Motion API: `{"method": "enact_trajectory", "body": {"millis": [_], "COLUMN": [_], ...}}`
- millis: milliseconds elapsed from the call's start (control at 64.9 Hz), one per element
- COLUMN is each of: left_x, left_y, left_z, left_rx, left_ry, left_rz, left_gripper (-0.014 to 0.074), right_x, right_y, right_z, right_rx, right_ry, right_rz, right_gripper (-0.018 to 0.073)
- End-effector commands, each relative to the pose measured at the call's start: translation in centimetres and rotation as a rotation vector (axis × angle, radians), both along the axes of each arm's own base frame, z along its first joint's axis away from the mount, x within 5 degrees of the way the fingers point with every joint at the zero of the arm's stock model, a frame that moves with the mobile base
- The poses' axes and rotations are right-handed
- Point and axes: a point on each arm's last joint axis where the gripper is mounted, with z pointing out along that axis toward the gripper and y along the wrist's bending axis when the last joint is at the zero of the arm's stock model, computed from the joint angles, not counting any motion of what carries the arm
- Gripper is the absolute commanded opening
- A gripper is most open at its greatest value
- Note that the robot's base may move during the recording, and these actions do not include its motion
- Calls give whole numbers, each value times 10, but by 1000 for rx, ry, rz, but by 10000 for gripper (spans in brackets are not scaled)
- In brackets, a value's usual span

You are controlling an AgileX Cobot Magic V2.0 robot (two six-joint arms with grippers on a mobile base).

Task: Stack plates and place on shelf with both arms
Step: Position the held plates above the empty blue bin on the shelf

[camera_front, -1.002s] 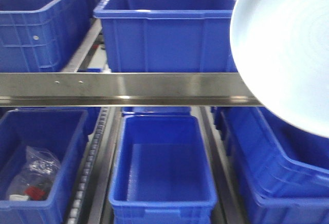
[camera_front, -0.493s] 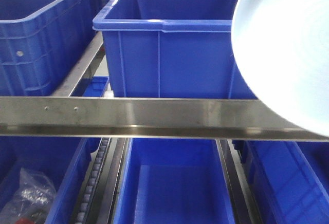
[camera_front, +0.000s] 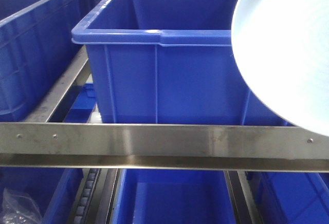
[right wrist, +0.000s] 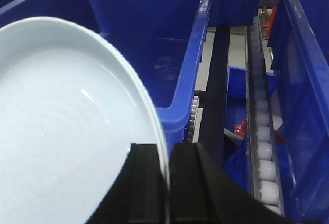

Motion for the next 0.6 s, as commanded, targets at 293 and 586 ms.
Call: {"method": "enact_trajectory", "body": {"millis": [293, 586], "left_x": [1, 1], "left_y": [0, 0], "left_z": [17, 17], "left_rx": [-14, -14], "left_ry": [-105, -105], "left_rz": [5, 5], "left_gripper": [82, 82], "right_x": [1, 1], "right_y": [-1, -1], "right_z": [19, 19], "right_rx": [10, 10], "right_ry": [-122, -122], "right_rz": [-17, -17], "right_gripper": [48, 48]}}
